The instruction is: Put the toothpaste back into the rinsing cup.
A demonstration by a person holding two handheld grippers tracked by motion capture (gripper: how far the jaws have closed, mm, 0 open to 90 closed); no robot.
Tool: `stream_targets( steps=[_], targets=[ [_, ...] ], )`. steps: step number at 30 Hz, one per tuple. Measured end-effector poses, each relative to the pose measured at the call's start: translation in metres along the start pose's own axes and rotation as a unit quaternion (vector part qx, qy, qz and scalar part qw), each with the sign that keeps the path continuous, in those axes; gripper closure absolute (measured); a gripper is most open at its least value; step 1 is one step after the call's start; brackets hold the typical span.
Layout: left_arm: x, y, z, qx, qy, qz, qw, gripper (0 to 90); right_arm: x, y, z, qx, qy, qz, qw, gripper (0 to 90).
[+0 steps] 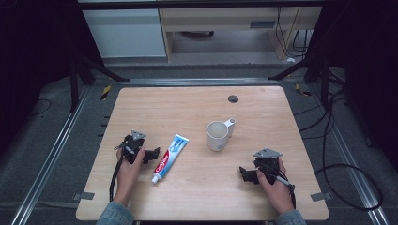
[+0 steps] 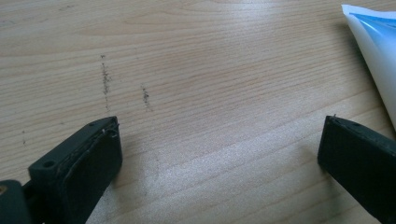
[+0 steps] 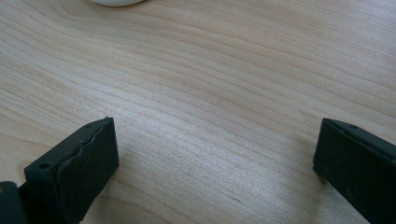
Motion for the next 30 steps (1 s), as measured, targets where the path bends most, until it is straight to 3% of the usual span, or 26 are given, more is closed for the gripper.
stream_targets(
  steps=[4,18,22,24,27,30],
  targets=[
    [0.003,0.000,0.003,-0.010,-0.002,0.009,0.9999,0.0,0.000,0.000,0.000,-0.002,0.000,0.002,1.0000,0.3],
    [0.004,-0.001,0.004,-0.012,-0.002,0.012,0.9998,0.0,-0.001,-0.002,-0.001,0.003,-0.001,0.005,1.0000,0.3],
    [0.007,-0.004,0.004,-0.033,-0.009,0.032,0.9989,2.6,-0.001,-0.001,-0.001,0.002,0.000,0.005,1.0000,0.3],
    [0.015,-0.002,0.002,-0.036,-0.020,0.023,0.9989,3.4,-0.002,-0.001,-0.002,0.002,0.000,0.004,1.0000,0.3],
    [0.031,0.003,-0.005,-0.006,-0.035,0.024,0.9991,3.0,-0.002,-0.001,-0.002,0.001,0.000,0.004,1.0000,0.3],
    [0.041,0.011,-0.006,-0.014,-0.020,0.006,0.9997,3.2,-0.002,-0.001,-0.002,0.001,0.000,0.004,1.0000,0.3]
  ],
)
Point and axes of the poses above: each handheld gripper's, and its own axes: x roughly backward along the jaws, z roughly out of its underside, y roughly to its left, the point moved 10 cm from there along -x, roughly forward along the jaws, and after that the axes turned 12 degrees about -z, right-handed, at the moved point
